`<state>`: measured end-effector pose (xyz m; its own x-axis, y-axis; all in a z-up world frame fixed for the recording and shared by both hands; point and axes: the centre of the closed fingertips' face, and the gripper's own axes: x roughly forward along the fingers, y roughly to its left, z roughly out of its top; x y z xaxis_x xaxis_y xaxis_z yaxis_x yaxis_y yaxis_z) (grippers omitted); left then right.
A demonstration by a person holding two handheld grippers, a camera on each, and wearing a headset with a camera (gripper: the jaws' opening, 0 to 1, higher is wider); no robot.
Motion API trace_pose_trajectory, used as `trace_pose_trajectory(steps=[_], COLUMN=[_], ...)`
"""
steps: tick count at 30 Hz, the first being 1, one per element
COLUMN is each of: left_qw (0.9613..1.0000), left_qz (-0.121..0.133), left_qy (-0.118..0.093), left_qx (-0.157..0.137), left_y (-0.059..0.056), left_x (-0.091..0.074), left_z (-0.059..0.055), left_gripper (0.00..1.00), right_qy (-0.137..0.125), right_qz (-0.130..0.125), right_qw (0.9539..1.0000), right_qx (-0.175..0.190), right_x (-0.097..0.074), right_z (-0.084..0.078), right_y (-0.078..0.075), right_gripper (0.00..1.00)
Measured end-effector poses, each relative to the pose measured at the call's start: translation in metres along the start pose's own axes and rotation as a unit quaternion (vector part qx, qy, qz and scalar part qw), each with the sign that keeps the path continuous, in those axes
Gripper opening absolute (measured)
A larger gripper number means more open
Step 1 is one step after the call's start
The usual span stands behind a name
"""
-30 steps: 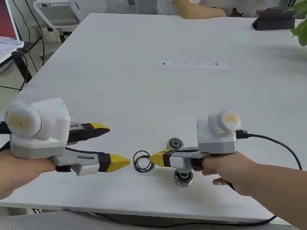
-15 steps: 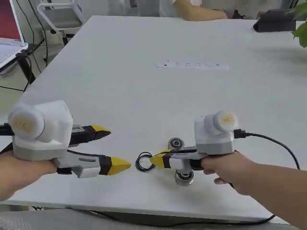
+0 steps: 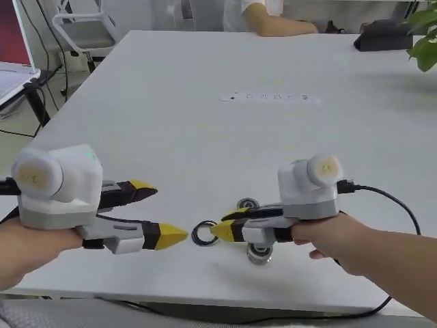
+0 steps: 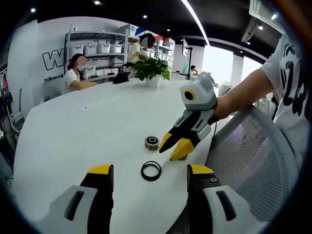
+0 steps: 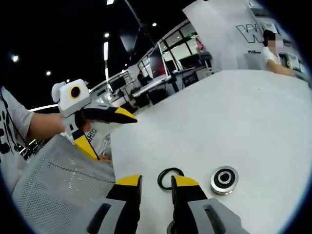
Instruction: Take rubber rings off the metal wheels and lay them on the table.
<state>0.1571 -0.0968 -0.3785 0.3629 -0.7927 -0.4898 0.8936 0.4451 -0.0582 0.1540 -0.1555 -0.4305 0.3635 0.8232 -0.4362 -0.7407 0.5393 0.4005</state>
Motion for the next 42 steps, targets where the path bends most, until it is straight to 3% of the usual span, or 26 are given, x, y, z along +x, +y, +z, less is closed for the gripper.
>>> trace_pose_trajectory(steps=[3,8,21,28,35,42], left_qw=[0.9998,0.9999,1.0000,0.9997,0.9999,0.9999], left_qz=[0.000,0.008,0.005,0.004,0.009,0.014], left_qy=[-0.007,-0.005,0.007,0.012,0.007,0.001], left_qx=[-0.018,-0.012,0.005,0.020,0.013,0.003], left_y=[0.003,0.005,-0.011,-0.018,-0.018,-0.019], left_x=[-0.004,-0.011,-0.017,-0.021,-0.026,-0.028], left_z=[0.003,0.005,0.003,0.004,0.005,0.005], left_gripper=[0.59,0.59,0.60,0.61,0.63,0.63], right_qy=[-0.001,0.001,-0.005,-0.021,-0.021,-0.041], right_qz=[0.000,-0.002,-0.018,-0.040,-0.072,-0.101], right_qw=[0.9998,0.9993,0.9969,0.9961,0.9936,0.9915], right_qx=[-0.018,-0.038,-0.077,-0.075,-0.085,-0.070], right_x=[-0.007,-0.019,-0.055,-0.079,-0.106,-0.130], right_z=[0.003,0.004,0.004,0.008,0.000,-0.005], right_y=[0.004,0.006,0.010,0.004,-0.002,-0.010], right_gripper=[0.27,0.31,0.46,0.52,0.59,0.63])
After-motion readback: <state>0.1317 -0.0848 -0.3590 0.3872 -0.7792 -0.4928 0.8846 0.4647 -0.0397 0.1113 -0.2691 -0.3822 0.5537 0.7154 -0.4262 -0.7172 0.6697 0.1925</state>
